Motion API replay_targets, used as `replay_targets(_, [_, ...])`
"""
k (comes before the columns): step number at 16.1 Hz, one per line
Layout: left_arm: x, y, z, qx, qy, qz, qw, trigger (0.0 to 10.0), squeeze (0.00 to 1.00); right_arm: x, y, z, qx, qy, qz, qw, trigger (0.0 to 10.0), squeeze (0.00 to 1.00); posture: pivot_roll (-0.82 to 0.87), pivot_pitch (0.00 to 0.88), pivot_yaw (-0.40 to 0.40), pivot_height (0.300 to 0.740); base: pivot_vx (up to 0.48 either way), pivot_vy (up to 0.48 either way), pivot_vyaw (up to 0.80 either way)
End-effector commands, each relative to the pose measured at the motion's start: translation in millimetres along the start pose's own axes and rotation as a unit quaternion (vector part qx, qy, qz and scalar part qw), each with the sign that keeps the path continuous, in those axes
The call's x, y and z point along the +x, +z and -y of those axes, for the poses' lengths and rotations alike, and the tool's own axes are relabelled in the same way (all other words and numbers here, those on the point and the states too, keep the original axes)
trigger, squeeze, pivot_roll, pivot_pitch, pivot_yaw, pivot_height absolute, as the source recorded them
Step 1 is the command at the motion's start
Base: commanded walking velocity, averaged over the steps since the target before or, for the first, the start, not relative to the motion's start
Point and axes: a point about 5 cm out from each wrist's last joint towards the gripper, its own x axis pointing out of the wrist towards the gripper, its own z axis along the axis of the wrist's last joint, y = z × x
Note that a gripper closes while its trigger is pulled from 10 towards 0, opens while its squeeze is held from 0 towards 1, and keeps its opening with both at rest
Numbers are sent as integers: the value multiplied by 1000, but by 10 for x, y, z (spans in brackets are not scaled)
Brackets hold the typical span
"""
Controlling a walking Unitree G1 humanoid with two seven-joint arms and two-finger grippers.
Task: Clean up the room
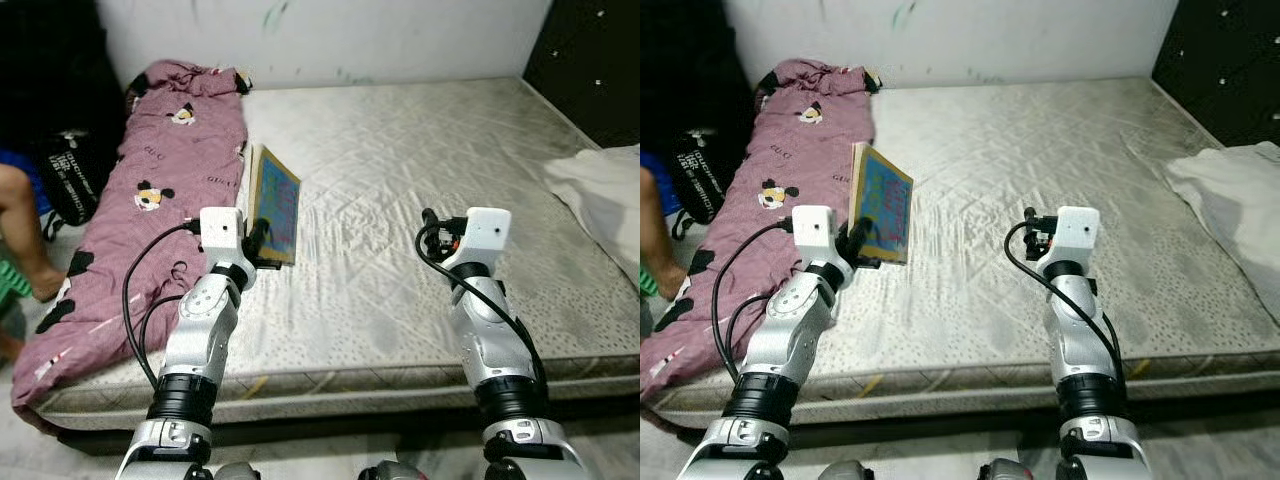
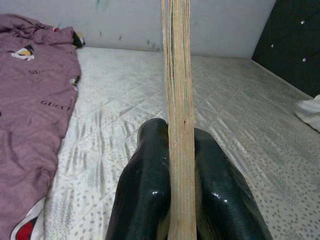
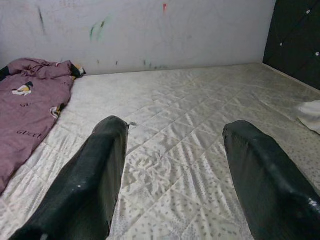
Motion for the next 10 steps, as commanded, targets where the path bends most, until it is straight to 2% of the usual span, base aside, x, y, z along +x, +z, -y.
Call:
replay_targets(1, [11,127,-51,6,8,27,1000,10000,0,29,43,-66,-5,11,7,1000,10000,0,-17,0,33,740,0,0,0])
replay_targets(3, [14,129,-45,4,8,30,1000,10000,0,26,43,-68,-7,12,8,1000,10000,0,-19,0,32,740,0,0,238])
replay_targets(9, [14,131,-38,6,6,32,999,10000,0,33,48,-60,-9,11,9,1000,10000,0,-20,0,30,740,0,0,0])
replay_targets(10, [16,130,-36,4,7,33,999,10000,0,33,56,-74,-16,16,12,1000,10000,0,-21,0,30,740,0,0,788])
